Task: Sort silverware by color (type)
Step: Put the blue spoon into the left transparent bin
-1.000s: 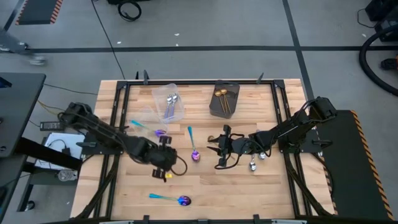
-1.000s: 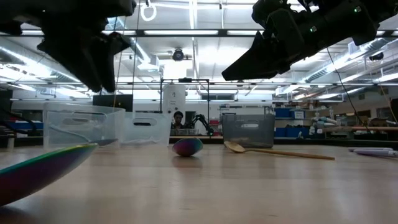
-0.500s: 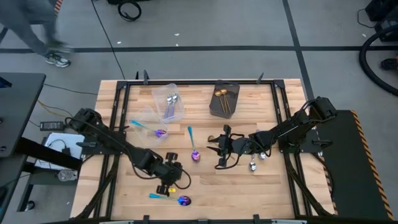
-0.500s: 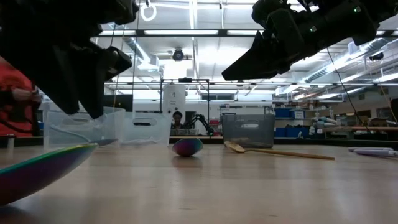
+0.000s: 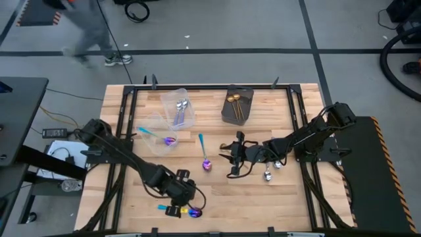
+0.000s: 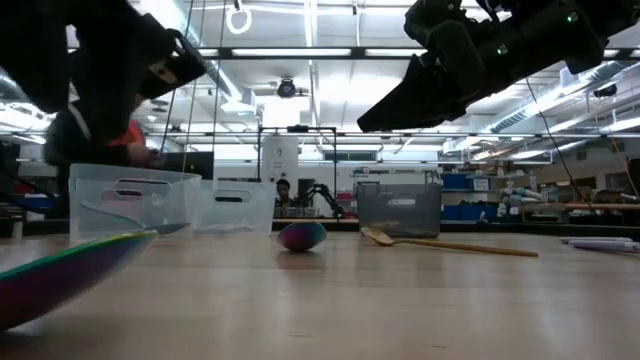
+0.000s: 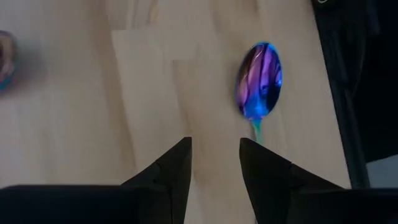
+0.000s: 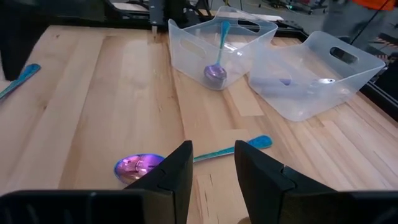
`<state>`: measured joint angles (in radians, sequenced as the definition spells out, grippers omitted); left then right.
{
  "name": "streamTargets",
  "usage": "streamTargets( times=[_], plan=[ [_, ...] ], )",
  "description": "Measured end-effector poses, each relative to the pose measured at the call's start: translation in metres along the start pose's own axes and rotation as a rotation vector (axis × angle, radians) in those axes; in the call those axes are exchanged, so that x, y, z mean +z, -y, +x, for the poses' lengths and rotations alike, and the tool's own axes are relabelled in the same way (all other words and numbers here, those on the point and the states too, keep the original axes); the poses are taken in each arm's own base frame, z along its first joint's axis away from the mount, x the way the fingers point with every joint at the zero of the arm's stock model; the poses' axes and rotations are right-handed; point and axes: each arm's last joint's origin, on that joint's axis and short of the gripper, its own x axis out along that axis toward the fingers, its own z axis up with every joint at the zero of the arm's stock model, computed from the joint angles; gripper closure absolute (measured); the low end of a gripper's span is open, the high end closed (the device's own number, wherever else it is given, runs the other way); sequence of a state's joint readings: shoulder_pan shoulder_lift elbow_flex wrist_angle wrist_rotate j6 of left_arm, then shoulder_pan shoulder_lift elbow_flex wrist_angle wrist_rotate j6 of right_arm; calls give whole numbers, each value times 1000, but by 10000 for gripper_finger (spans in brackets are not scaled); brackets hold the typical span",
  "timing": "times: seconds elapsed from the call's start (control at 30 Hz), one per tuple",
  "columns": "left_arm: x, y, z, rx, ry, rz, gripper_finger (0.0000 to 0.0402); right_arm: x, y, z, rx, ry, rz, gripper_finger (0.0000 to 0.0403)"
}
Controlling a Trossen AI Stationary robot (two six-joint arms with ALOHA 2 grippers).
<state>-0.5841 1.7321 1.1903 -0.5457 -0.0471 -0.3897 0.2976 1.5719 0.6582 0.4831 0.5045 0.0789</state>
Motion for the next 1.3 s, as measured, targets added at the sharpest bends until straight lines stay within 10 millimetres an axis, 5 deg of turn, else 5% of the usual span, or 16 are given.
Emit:
streamTargets(
  times=[0.5, 0.87, 1.3],
  plan=[
    [3, 33, 4, -22, -50, -102, 260, 4, 15, 7, -43, 21, -20, 274],
    [-14, 53, 33, 54, -75, -246, 260, 7, 20, 10, -29, 41, -25, 274],
    [-23, 68, 53, 162, -161, -208, 260, 7, 21, 10, -22, 45, -39, 274]
  ],
)
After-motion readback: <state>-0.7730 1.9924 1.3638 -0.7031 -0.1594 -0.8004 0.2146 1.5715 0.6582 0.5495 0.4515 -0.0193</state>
